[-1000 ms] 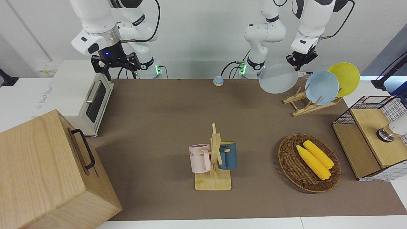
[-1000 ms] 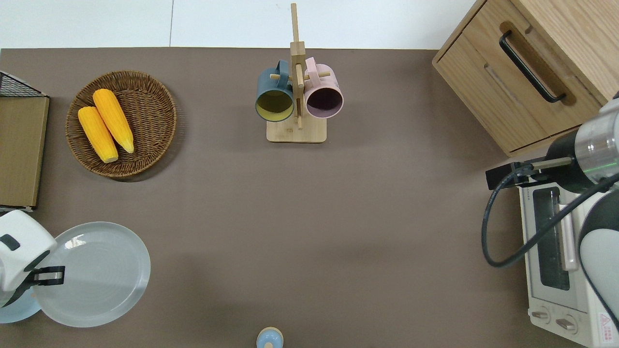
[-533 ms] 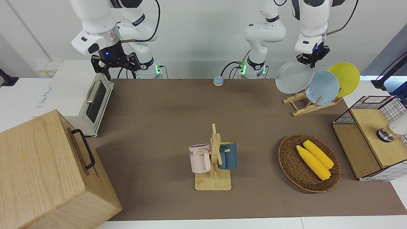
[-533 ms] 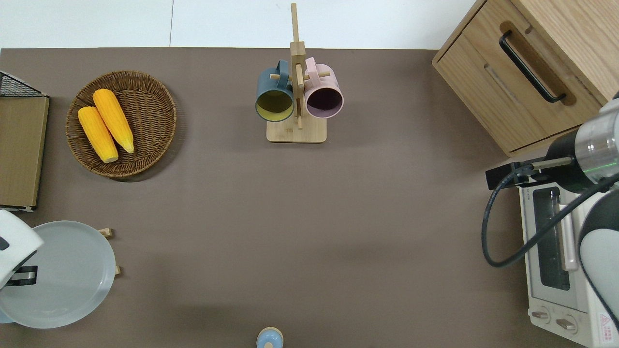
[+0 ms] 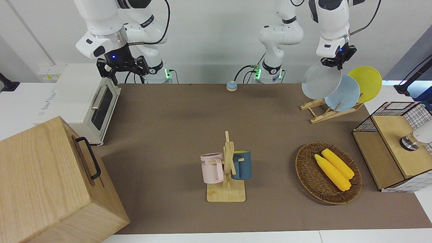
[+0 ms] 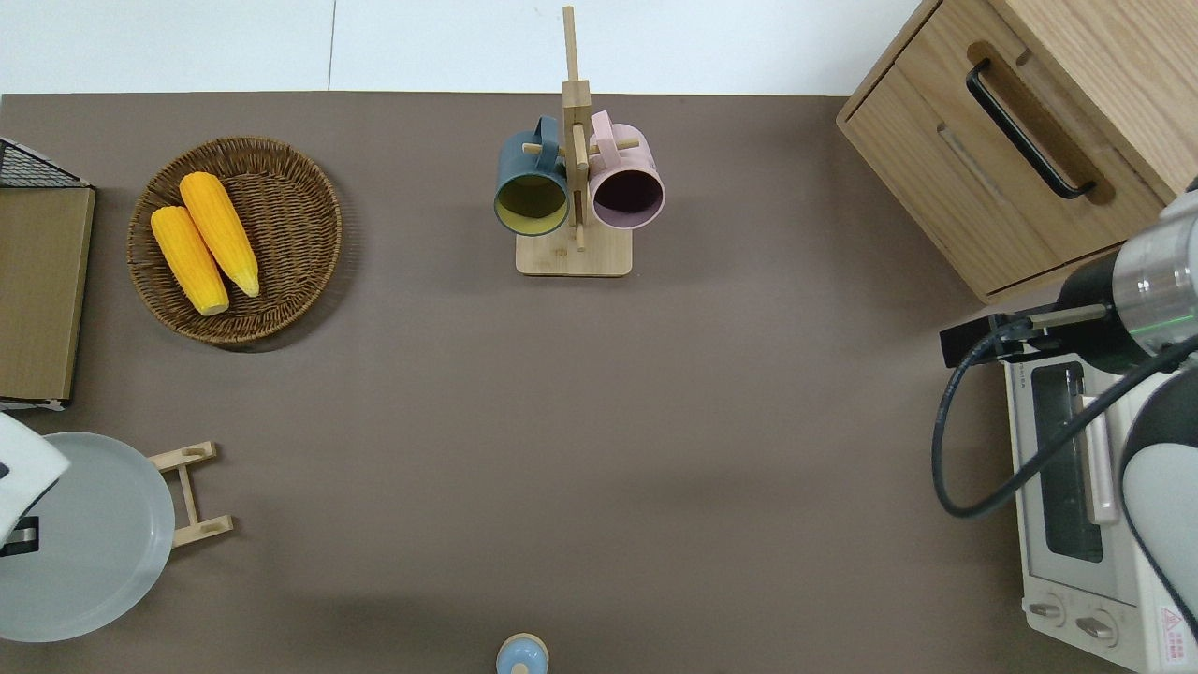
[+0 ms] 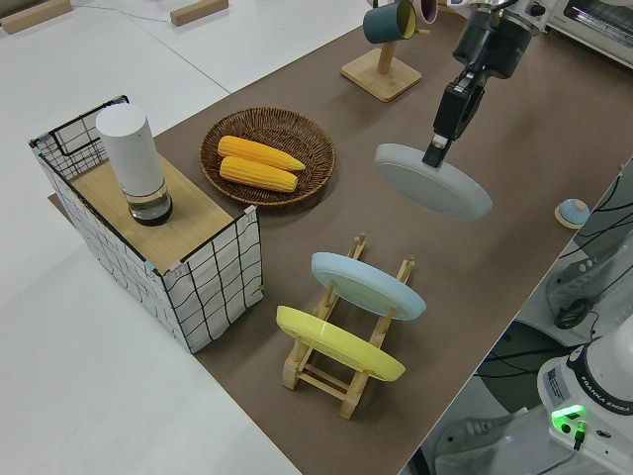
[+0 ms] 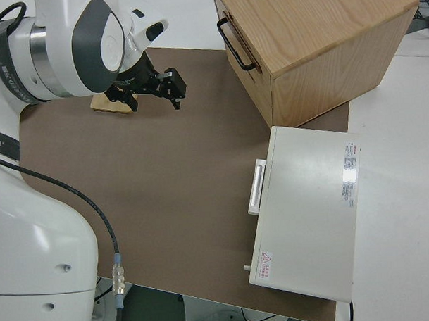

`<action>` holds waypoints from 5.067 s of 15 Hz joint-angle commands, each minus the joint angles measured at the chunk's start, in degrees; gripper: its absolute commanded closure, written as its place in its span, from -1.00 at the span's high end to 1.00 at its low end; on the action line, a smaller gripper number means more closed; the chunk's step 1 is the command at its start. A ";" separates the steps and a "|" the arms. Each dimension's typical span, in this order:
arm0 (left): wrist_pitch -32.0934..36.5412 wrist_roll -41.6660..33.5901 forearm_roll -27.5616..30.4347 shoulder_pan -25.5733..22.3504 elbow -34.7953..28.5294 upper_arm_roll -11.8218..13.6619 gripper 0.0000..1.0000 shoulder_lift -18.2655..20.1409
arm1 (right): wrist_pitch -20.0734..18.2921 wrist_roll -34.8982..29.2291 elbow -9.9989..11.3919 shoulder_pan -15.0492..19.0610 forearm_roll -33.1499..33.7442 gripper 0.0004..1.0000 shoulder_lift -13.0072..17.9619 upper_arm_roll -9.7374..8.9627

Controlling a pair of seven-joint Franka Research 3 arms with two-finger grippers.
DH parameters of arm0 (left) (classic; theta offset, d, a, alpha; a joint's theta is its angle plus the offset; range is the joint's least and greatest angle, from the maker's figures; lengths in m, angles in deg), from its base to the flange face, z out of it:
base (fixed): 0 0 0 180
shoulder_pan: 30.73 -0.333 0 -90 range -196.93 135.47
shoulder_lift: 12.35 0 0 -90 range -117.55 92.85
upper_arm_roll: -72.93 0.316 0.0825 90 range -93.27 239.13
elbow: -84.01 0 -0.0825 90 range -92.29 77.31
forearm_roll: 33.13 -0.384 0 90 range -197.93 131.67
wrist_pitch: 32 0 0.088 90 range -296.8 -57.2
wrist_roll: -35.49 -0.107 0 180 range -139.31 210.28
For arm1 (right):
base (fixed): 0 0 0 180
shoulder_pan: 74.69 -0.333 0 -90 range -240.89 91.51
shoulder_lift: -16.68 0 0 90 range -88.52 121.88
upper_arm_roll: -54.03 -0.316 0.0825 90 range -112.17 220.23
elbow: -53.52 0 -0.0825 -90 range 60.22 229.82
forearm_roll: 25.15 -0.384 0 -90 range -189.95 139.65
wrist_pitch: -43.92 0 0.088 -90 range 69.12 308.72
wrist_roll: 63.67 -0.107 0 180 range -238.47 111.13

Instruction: Pick gray plate from table and place it on lower plate rack with left arm

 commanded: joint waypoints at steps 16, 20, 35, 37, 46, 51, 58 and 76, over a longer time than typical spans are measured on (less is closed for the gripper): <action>0.63 24.57 -12.65 0.71 -8.38 -5.30 -1.00 -4.91 | -0.83 -0.74 -0.52 1.08 0.09 0.97 0.15 -1.01; 0.19 27.30 -13.27 0.71 -9.27 -5.39 -1.00 -5.70 | -0.83 -0.74 -0.52 1.08 0.09 0.97 0.15 -1.01; -0.16 39.17 -16.52 1.68 -11.29 -7.58 -1.00 -12.11 | -0.83 -0.74 -0.52 1.08 0.09 0.97 0.15 -1.01; -0.86 39.26 -16.43 1.68 -11.46 -7.58 -1.00 -12.55 | -0.74 -0.74 -0.52 1.08 0.09 0.97 0.15 -0.92; -2.62 41.90 -16.34 1.68 -11.90 -7.58 -1.00 -14.31 | -0.74 -0.74 -0.52 1.08 0.09 0.97 0.15 -0.92; -3.06 41.72 -16.43 1.68 -11.90 -7.58 0.72 -14.49 | -0.83 -0.74 -0.52 1.08 0.09 0.97 0.15 -1.01; -3.06 41.72 -16.43 1.68 -11.90 -7.58 1.00 -14.49 | -0.83 -0.74 -0.52 1.08 0.09 0.97 0.15 -1.01; -2.18 18.01 17.55 1.59 15.42 -7.94 1.00 -16.95 | -0.83 -0.74 -0.52 1.08 0.09 0.97 0.15 -1.01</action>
